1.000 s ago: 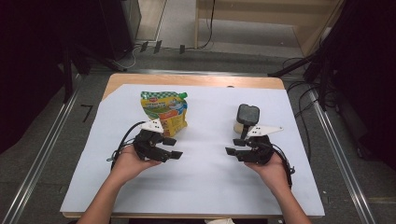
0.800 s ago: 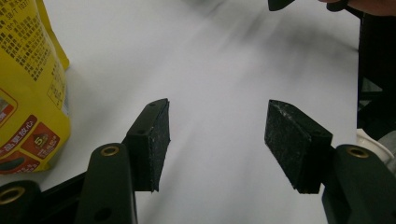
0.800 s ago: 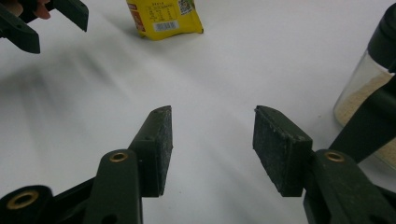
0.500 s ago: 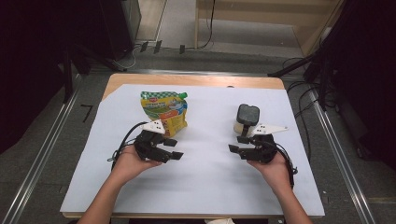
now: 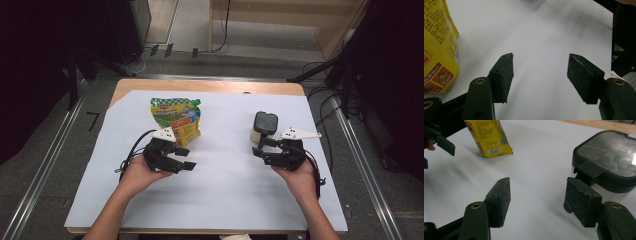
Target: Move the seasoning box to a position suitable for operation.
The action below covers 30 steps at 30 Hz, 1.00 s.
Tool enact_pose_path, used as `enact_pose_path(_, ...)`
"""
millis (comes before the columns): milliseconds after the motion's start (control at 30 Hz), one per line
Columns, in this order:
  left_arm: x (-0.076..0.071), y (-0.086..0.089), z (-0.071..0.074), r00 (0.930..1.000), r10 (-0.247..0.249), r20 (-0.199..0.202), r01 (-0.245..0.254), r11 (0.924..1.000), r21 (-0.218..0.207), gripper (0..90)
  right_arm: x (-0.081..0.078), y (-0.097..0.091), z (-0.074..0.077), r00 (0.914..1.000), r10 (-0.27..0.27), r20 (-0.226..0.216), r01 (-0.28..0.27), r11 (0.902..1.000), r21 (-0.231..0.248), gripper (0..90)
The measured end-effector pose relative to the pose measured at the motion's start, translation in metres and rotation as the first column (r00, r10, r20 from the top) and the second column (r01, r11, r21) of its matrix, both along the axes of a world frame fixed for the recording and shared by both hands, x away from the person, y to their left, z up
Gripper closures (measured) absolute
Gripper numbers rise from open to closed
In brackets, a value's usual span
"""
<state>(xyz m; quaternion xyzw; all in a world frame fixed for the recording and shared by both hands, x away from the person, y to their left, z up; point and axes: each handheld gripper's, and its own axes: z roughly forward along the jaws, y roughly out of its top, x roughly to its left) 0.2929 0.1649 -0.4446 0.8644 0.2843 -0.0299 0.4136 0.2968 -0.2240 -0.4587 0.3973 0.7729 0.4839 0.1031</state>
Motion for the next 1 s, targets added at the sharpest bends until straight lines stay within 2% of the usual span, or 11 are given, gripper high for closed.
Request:
enact_pose_path(33,0.000,0.000,0.000,1.0000,-0.001,0.000,0.001,1.0000,0.001,38.7,0.001,-0.001,0.003,0.9996,-0.023,0.015,0.023,0.9997,-0.010,36.4)
enact_pose_path(100,0.000,-0.001,0.000,1.0000,-0.002,0.000,0.002,1.0000,0.006,38.7,0.002,-0.002,0.004,0.9993,-0.033,0.016,0.033,0.9993,-0.018,35.8)
enact_pose_path(200,-0.001,-0.002,0.000,1.0000,-0.007,0.003,0.007,0.9999,0.015,38.7,0.005,-0.003,0.005,0.9981,-0.062,0.003,0.062,0.9979,-0.019,34.7)
enact_pose_path(300,-0.001,-0.002,0.000,1.0000,-0.008,0.006,0.008,0.9998,0.021,38.7,0.011,-0.005,0.007,0.9940,-0.108,-0.021,0.108,0.9942,0.003,30.7)
enact_pose_path(533,-0.001,-0.001,0.000,1.0000,-0.006,0.006,0.006,0.9996,0.026,38.7,0.017,-0.007,0.013,0.9878,-0.151,-0.037,0.151,0.9885,-0.002,26.7)
enact_pose_path(567,-0.001,-0.002,-0.001,0.9999,-0.006,0.008,0.006,0.9994,0.033,38.7,0.021,-0.009,0.014,0.9840,-0.171,-0.050,0.171,0.9853,-0.004,24.2)
enact_pose_path(600,-0.001,-0.002,-0.001,0.9999,-0.006,0.008,0.006,0.9994,0.033,38.8,0.021,-0.009,0.014,0.9840,-0.171,-0.050,0.171,0.9853,-0.004,24.2)
enact_pose_path(633,-0.001,-0.002,-0.001,0.9999,-0.011,0.010,0.011,0.9994,0.034,38.8,0.024,-0.010,0.017,0.9794,-0.194,-0.055,0.194,0.9809,-0.009,23.0)
enact_pose_path(700,-0.002,-0.002,0.000,0.9999,-0.009,0.011,0.009,0.9995,0.031,38.8,0.026,-0.011,0.017,0.9783,-0.200,-0.055,0.199,0.9798,-0.012,22.6)
enact_pose_path(933,-0.003,-0.003,0.000,0.9999,-0.013,0.009,0.013,0.9996,0.027,38.7,0.047,-0.010,0.018,0.9535,-0.295,-0.063,0.292,0.9554,-0.042,15.5)
enact_pose_path(1000,-0.003,-0.003,0.000,0.9999,-0.013,0.010,0.013,0.9996,0.027,38.7,0.050,-0.009,0.017,0.9499,-0.306,-0.065,0.303,0.9518,-0.047,14.6)
